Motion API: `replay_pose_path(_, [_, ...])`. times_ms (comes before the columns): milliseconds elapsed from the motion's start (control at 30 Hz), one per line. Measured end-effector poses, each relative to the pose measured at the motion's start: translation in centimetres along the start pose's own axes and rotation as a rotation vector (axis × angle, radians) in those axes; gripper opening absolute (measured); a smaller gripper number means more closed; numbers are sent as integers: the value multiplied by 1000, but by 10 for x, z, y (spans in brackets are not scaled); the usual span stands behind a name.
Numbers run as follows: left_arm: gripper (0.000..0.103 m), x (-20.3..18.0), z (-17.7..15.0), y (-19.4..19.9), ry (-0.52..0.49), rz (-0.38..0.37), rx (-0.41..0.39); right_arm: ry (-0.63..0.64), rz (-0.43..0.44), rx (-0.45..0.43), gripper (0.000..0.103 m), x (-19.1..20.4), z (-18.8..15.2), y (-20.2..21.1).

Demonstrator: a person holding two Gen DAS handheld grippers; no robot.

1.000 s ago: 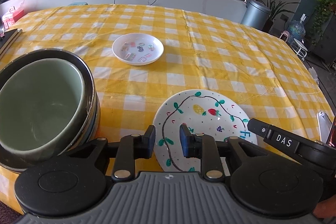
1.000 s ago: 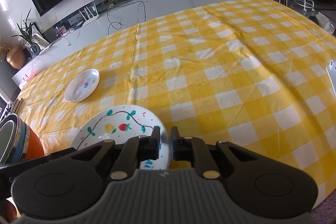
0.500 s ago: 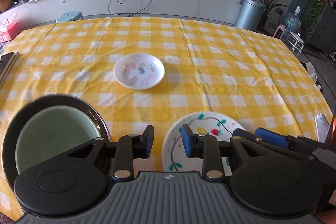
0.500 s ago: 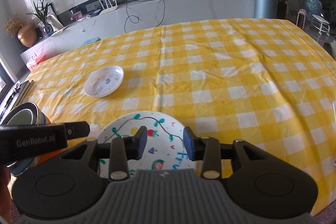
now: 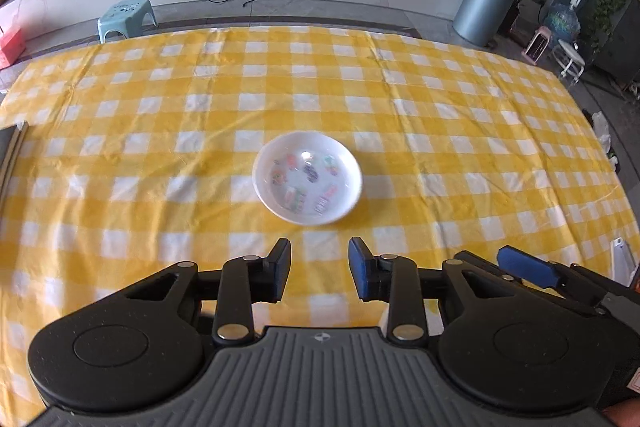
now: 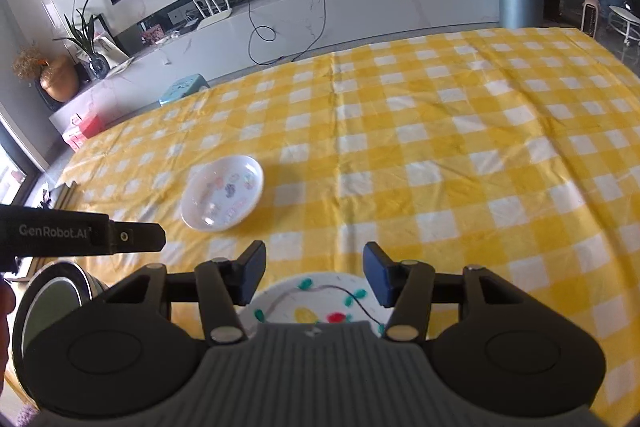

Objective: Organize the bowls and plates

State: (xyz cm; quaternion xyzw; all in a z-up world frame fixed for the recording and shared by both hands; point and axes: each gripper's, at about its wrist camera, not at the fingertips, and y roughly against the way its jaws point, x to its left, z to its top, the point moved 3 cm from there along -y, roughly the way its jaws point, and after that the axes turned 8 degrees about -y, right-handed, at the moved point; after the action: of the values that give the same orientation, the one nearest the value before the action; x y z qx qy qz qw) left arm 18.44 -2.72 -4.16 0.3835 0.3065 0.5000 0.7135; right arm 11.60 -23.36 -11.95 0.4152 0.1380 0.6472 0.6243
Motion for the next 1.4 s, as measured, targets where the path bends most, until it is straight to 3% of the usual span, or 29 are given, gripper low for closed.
replay_pose_path(267, [37,27,29,-29,-64,12,47,-10,48,26,52,20,15,-37])
replay_pose_path(633, [35,48,42,-77,-47,-14,113,-19,50,89,34,38,29,-87])
replay_pose_path(967, [15,58,47,-95,-21,-30,138,-52,40,128,21,41,29,-114])
replay_pose_path(1100, [6,59,45,-96,-16,-42,147,-75,53,137,8,41,28,-118])
replay_pose_path(1400, [3,55,42,-77,3,-70,128,-92,47,125,3,43,27,-101])
